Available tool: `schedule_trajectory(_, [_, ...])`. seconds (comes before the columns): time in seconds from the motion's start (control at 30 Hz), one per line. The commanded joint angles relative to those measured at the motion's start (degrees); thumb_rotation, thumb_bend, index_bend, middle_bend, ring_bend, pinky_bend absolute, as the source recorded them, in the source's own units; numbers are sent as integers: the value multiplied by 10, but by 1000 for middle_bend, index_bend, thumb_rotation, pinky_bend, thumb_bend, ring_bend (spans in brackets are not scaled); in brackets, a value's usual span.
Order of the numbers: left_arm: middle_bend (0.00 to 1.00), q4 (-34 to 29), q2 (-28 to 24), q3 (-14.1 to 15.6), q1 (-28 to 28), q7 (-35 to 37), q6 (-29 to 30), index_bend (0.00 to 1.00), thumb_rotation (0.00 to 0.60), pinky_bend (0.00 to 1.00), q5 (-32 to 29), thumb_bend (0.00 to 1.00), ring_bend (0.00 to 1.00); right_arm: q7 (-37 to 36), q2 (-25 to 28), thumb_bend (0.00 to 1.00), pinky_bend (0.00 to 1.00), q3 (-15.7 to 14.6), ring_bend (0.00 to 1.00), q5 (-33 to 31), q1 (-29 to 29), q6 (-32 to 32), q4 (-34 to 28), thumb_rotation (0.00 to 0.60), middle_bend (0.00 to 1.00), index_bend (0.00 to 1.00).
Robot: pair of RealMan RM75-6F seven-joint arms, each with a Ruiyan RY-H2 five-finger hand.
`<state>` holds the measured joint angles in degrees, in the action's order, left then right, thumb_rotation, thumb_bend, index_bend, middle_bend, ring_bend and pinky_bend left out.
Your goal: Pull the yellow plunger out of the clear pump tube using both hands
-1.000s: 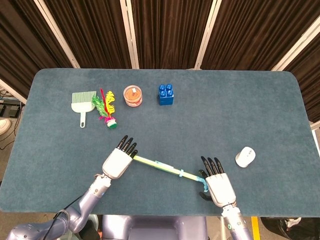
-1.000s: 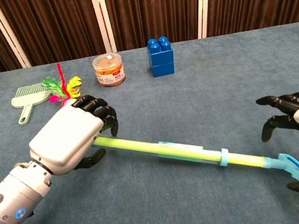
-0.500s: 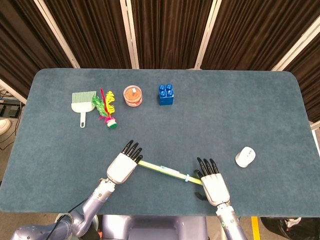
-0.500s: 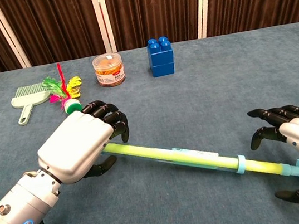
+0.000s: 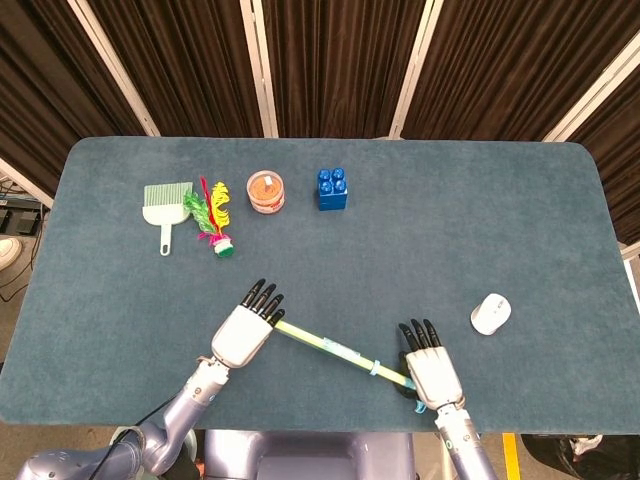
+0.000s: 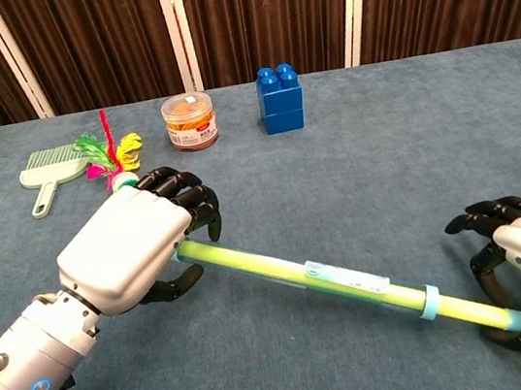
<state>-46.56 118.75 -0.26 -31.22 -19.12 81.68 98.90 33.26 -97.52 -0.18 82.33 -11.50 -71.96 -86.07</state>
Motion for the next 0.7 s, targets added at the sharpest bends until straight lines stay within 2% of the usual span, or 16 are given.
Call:
schedule_trajectory(0.03, [280,-5,-4,0,1,0,3,572,600,160,0,485,157,-2,3,392,9,2,0,3,0,-6,0,600,177,789])
schedule_trajectory(0.3, [301,-23,-16,5,4,-4,10,622,600,160,3,518,174,7,19,395,19,10,0,5,-6,-12,-5,600,185,801])
schedule_trajectory(0.5, [328,-36,-26,7,10,-9,20,674,600,160,6,580,187,7,32,393,19,22,0,3,-12,-15,-5,600,190,808])
schedule_trajectory(0.7, [334,-46,-33,6,14,-18,28,678,600,160,6,587,192,-3,45,394,20,29,0,2,-16,-17,-5,600,192,813])
